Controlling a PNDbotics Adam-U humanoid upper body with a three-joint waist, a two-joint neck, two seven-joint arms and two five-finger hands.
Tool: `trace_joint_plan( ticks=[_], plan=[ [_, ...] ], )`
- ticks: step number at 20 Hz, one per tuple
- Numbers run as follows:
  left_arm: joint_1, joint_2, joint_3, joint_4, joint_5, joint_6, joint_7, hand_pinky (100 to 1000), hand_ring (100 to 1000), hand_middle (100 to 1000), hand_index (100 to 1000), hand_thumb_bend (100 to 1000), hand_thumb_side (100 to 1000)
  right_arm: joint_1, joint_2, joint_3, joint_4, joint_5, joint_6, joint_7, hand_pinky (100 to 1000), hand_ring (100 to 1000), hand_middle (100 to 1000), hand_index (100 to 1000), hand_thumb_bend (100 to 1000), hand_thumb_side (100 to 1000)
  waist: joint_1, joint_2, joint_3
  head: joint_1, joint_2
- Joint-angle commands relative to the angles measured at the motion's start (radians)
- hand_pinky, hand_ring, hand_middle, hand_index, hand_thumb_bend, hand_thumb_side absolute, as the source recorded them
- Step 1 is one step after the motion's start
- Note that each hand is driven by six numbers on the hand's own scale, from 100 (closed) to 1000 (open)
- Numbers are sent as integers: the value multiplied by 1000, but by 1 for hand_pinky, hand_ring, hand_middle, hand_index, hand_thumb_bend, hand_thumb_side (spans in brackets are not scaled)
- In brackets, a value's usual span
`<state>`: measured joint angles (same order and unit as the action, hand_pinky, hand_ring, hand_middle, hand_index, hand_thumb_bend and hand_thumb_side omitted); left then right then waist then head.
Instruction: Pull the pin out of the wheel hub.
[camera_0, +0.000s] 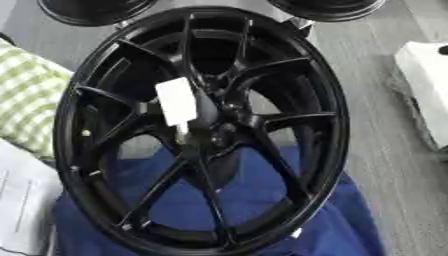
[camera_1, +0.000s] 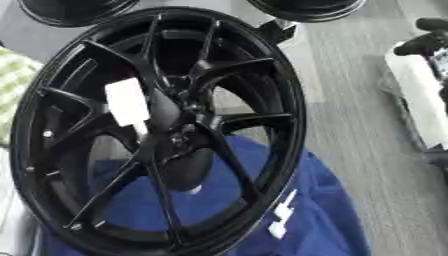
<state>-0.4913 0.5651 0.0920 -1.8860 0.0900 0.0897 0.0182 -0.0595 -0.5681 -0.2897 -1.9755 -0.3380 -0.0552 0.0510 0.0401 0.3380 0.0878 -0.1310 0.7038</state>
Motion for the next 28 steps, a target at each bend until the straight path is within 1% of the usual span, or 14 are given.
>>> trace_joint_plan(
  ticks=[1, 4, 6, 7, 10, 14, 16, 17, 18, 21, 23, 25, 26, 28],
  plan=[
    [-44, 144, -42, -6, -86, -38, -135, 737, 649, 607, 777, 100, 553, 4, -31, -8, -20, 8, -2, 5, 998, 718, 596, 799, 100, 562, -2, -26, -7, 1, 9],
    [-94, 227, -78, -8, -147, -82, -249, 742, 659, 615, 778, 109, 512, 11, -31, -7, -20, 12, -4, 6, 998, 718, 595, 799, 100, 562, -2, -28, -20, 0, 13],
    [-123, 278, -107, 0, -162, -109, -312, 745, 665, 618, 777, 125, 503, 17, -31, -8, -20, 16, -5, 6, 998, 718, 595, 799, 100, 564, 1, -30, -27, 1, 15],
    [-139, 302, -121, 6, -165, -123, -343, 747, 670, 622, 777, 137, 483, 20, -32, -8, -20, 18, -6, 5, 998, 718, 595, 799, 100, 563, 2, -31, -29, 2, 16],
    [-195, 371, -166, 21, -181, -161, -446, 753, 685, 632, 782, 183, 484, 29, -36, -9, -21, 24, -7, 4, 998, 718, 595, 799, 100, 563, 8, -34, -32, 3, 21],
    [-288, 432, -226, 46, -220, -208, -617, 763, 697, 642, 788, 245, 473, 41, -41, -9, -21, 32, -7, 4, 998, 718, 595, 799, 100, 562, 15, -41, -30, 0, 23],
    [-339, 446, -261, 63, -235, -229, -689, 773, 714, 658, 797, 268, 483, 46, -44, -9, -21, 35, -8, 3, 997, 718, 595, 799, 100, 560, 17, -43, -30, -5, 24],
    [-364, 448, -281, 74, -243, -240, -731, 776, 722, 664, 800, 281, 507, 49, -45, -9, -22, 37, -9, 3, 997, 718, 595, 799, 100, 558, 18, -45, -30, -7, 25],
    [-393, 447, -306, 86, -253, -252, -785, 777, 726, 666, 800, 293, 514, 52, -47, -10, -22, 39, -10, 3, 997, 718, 595, 799, 100, 558, 20, -47, -31, -10, 26],
    [-475, 424, -360, 126, -269, -281, -896, 779, 730, 670, 803, 312, 530, 59, -51, -10, -23, 42, -11, 3, 997, 718, 595, 799, 100, 559, 23, -52, -28, -17, 29],
    [-516, 404, -389, 152, -275, -294, -918, 779, 730, 670, 803, 314, 531, 62, -51, -10, -22, 44, -11, 3, 997, 718, 595, 799, 100, 559, 24, -54, -26, -19, 31],
    [-533, 394, -401, 171, -279, -304, -923, 779, 730, 670, 803, 314, 531, 63, -51, -11, -21, 46, -11, 3, 997, 718, 595, 799, 100, 559, 24, -55, -24, -21, 31],
    [-537, 391, -404, 176, -280, -308, -924, 772, 726, 666, 802, 338, 547, 63, -51, -10, -21, 46, -11, 3, 997, 717, 595, 798, 100, 557, 24, -55, -24, -20, 31],
    [-568, 364, -433, 184, -276, -303, -922, 770, 719, 662, 801, 325, 557, 63, -54, -8, -21, 46, -11, 6, 997, 717, 595, 799, 100, 559, 26, -59, -28, -18, 34]
  ],
)
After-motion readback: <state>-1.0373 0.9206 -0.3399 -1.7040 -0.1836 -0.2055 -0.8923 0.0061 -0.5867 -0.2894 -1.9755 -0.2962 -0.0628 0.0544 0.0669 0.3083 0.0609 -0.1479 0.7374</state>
